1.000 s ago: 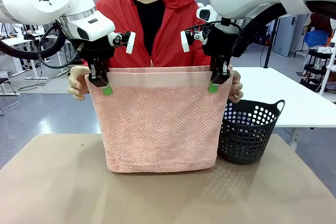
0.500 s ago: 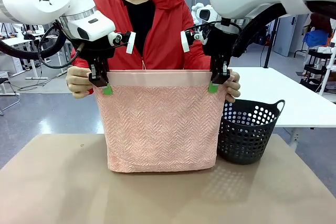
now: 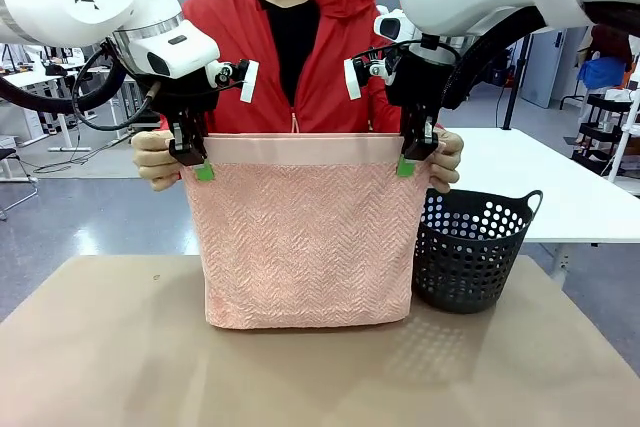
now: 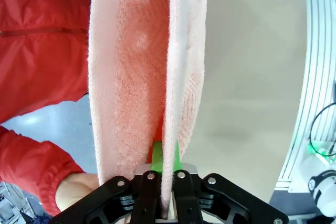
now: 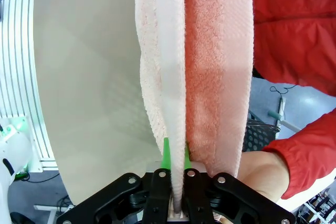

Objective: Fold the towel.
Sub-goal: Release the end of the 100 cm Hotel Towel you were holding and grab the top end of the folded side.

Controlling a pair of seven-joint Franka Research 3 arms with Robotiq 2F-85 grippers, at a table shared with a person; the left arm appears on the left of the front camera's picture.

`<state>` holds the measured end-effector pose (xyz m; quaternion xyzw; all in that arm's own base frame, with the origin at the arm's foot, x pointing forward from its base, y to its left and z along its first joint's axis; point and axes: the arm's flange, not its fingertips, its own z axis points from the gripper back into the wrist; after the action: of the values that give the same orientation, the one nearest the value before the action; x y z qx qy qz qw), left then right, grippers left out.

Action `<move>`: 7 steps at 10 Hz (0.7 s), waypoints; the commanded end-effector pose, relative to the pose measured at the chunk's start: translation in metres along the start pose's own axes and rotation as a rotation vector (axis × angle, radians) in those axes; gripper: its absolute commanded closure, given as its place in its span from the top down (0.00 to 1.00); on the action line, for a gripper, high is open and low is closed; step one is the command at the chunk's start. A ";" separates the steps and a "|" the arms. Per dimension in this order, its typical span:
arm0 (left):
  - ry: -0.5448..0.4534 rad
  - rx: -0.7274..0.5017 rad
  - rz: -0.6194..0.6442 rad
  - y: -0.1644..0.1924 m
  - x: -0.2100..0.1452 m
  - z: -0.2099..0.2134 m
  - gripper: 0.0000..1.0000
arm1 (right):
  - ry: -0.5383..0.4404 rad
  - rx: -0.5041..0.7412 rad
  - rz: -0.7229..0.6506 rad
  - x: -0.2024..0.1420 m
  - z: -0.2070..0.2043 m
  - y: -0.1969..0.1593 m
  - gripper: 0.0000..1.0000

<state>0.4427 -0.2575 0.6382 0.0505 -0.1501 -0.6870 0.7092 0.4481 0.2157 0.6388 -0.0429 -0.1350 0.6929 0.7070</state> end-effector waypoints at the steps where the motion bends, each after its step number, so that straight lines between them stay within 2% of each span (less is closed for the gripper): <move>1: -0.002 0.035 -0.014 -0.003 -0.002 0.006 0.36 | 0.005 -0.014 -0.006 -0.001 0.002 0.001 0.32; 2: -0.010 0.044 -0.013 -0.005 -0.002 0.010 0.70 | -0.006 -0.027 -0.011 -0.002 0.008 0.002 0.52; 3: -0.008 0.070 -0.006 -0.007 -0.004 0.020 0.68 | -0.016 -0.049 -0.016 -0.005 0.017 0.005 0.62; 4: -0.021 0.113 -0.003 -0.011 -0.006 0.035 1.00 | -0.032 -0.084 -0.014 -0.008 0.031 0.009 0.82; 6: -0.072 0.227 0.002 -0.028 -0.011 0.072 1.00 | -0.055 -0.201 -0.014 -0.014 0.064 0.022 1.00; 7: -0.085 0.293 0.004 -0.037 -0.016 0.087 0.79 | -0.079 -0.247 -0.008 -0.018 0.078 0.028 1.00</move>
<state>0.3965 -0.2400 0.7167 0.0955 -0.2487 -0.6708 0.6922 0.4096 0.1968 0.7099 -0.0848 -0.2212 0.6764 0.6974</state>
